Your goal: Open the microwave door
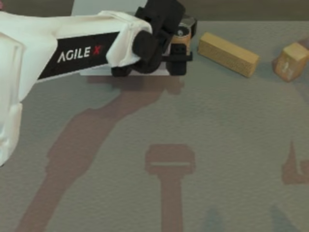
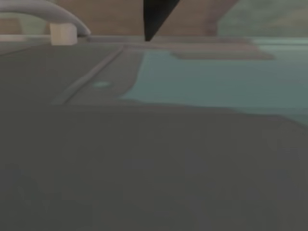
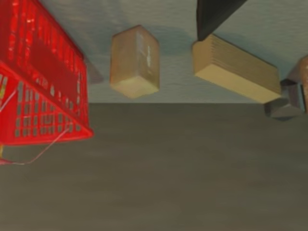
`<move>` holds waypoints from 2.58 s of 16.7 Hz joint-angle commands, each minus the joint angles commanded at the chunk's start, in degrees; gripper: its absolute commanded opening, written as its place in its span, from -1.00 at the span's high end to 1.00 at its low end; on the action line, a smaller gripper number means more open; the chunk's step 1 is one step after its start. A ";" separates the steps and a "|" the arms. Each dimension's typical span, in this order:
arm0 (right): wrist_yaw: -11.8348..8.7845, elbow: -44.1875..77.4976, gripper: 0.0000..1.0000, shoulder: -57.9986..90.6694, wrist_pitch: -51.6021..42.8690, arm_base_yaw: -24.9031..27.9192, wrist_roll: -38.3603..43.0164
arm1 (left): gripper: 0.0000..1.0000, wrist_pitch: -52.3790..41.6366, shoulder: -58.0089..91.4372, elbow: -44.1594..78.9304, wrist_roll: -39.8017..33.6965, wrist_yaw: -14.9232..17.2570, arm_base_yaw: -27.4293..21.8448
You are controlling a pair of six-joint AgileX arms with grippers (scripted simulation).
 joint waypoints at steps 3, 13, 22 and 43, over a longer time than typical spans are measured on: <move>0.00 0.00 -1.00 0.00 0.00 0.00 0.00 | 0.51 0.00 0.00 0.00 0.00 0.00 0.00; 0.00 0.00 -1.00 0.00 0.00 0.00 0.00 | 1.00 0.00 0.00 0.00 0.00 0.00 0.00; 0.00 0.00 -1.00 0.00 0.00 0.00 0.00 | 1.00 2.31 -4.99 -7.85 -1.66 -1.15 -1.93; 0.00 0.00 -1.00 0.00 0.00 0.00 0.00 | 1.00 2.34 -5.06 -8.00 -1.69 -1.20 -1.91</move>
